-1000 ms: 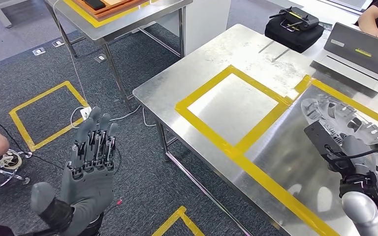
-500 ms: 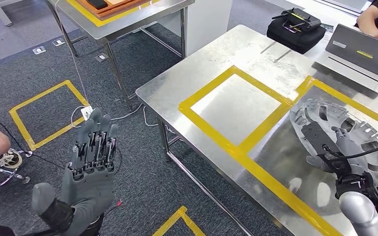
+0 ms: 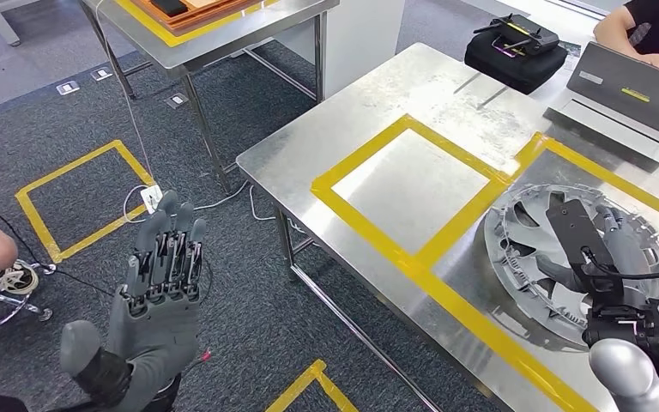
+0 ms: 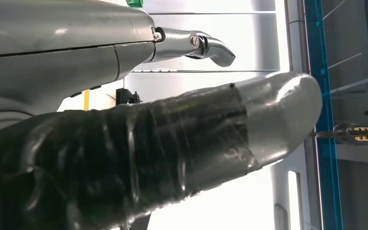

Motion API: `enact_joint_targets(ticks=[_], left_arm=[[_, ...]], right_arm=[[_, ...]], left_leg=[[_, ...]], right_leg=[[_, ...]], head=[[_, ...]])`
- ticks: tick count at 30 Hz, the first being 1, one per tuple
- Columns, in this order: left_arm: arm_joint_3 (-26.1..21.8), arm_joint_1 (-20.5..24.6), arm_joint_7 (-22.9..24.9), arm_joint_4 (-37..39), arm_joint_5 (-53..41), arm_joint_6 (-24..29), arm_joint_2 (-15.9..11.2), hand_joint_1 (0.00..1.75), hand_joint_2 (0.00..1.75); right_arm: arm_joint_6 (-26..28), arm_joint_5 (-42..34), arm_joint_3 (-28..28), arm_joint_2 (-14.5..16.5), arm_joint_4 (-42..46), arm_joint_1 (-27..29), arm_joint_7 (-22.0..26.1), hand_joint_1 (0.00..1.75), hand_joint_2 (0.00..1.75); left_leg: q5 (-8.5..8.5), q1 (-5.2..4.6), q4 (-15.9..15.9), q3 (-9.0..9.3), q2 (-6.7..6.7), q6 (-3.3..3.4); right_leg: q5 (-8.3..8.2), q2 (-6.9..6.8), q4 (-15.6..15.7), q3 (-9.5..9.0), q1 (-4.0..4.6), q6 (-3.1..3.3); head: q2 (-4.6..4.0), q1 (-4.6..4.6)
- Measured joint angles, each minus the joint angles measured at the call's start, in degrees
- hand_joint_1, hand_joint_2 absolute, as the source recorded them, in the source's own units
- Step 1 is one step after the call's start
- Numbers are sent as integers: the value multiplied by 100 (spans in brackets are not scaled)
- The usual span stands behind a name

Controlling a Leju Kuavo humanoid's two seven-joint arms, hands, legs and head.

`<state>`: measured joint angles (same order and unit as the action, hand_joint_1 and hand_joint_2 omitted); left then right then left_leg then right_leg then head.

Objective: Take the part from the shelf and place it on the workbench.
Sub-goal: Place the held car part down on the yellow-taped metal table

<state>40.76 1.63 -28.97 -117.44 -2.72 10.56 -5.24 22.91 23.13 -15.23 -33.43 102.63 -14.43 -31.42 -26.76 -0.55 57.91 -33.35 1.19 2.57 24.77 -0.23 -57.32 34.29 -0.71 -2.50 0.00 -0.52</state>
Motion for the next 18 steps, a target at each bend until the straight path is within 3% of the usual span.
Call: enact_joint_targets(ticks=[6, 9, 11, 13, 14, 15, 16, 18], left_arm=[[-5, -34, 25, -2, -25, 87, -35, 0, 0], [-9, -82, 51, -35, -103, 152, -54, 0, 0], [-10, -99, 64, -55, -153, 193, -61, 0, 0], [-11, -124, 83, -60, -184, 216, -68, 0, 0], [-11, -143, 96, -61, -195, 230, -73, 0, 0], [-11, -162, 110, -61, -207, 249, -78, 0, 0], [-11, -176, 122, -61, -222, 275, -83, 0, 0], [-11, -194, 150, -64, -270, 338, -95, 0, 0]], right_arm=[[390, -224, 34, 120, 470, 118, 357, 0, 175], [515, -165, 24, 190, 826, 218, 458, 0, 175], [606, -113, 6, 235, 1060, 284, 519, 0, 175], [670, -87, -20, 286, 1250, 366, 558, 0, 175], [690, -84, -35, 312, 1328, 424, 581, 0, 175], [710, -82, -51, 338, 1402, 481, 617, 0, 175], [731, -77, -69, 366, 1480, 532, 671, 0, 175], [780, -39, -112, 432, 1655, 617, 812, 0, 175]], left_leg=[[-5, -8, 8, -2, 1, 12], [69, 17, -171, 103, 36, 112], [141, 59, -343, 216, 90, 148], [141, 62, -368, 244, 144, 149], [130, 64, -359, 244, 175, 138], [111, 70, -342, 244, 212, 120], [82, 83, -311, 242, 254, 92], [-10, 108, -203, 238, 346, 9]], right_leg=[[-11, 0, 20, -8, -8, -15], [-18, 16, 82, -20, -19, -84], [178, 25, -260, 139, -20, -106], [474, 27, -972, 478, -44, -139], [544, 25, -1254, 625, -64, -162], [515, 19, -1349, 688, -87, -186], [386, -4, -1217, 639, -111, -214], [74, -204, -555, 329, -125, -270]], head=[[-1, 2], [-1, 17], [-1, -13], [-1, -68], [-1, -86], [-1, -100], [-1, -110], [-1, -137]])
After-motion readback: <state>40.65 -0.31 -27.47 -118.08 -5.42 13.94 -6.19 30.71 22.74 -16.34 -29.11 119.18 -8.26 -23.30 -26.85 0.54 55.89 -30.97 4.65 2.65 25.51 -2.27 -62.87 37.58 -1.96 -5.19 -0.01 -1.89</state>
